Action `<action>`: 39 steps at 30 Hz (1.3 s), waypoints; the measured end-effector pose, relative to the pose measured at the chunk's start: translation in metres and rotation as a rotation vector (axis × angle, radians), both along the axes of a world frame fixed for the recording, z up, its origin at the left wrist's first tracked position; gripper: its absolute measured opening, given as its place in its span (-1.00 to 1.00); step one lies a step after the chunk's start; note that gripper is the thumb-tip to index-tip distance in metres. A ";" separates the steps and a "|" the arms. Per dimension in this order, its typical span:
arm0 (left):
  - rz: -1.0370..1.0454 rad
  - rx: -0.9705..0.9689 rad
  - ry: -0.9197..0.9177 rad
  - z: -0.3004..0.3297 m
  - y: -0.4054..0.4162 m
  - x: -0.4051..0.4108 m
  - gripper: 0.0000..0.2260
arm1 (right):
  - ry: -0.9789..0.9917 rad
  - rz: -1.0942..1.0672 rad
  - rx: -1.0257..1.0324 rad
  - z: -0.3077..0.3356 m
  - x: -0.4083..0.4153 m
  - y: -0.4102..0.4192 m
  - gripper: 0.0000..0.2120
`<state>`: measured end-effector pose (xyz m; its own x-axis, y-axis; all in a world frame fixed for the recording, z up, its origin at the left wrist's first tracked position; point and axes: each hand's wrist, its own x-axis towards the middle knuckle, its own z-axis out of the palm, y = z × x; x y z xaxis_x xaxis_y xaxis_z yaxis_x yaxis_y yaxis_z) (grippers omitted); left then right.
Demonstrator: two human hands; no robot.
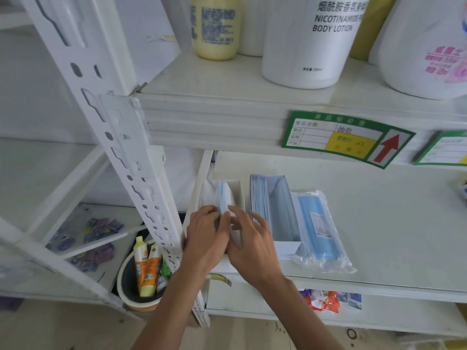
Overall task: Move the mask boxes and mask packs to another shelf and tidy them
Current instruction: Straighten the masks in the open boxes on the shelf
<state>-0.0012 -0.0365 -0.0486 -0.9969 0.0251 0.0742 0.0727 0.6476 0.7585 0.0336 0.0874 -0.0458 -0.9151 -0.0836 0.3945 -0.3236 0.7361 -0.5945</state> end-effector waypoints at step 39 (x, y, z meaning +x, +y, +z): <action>-0.041 -0.456 0.046 -0.008 0.006 0.000 -0.71 | -0.096 -0.113 -0.101 -0.012 -0.011 0.038 -0.80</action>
<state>-0.0012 -0.0302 -0.0564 -0.9904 0.1048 0.0903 0.1320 0.9106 0.3917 0.0223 0.1250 -0.0578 -0.9502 0.0579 0.3063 -0.1804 0.6994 -0.6916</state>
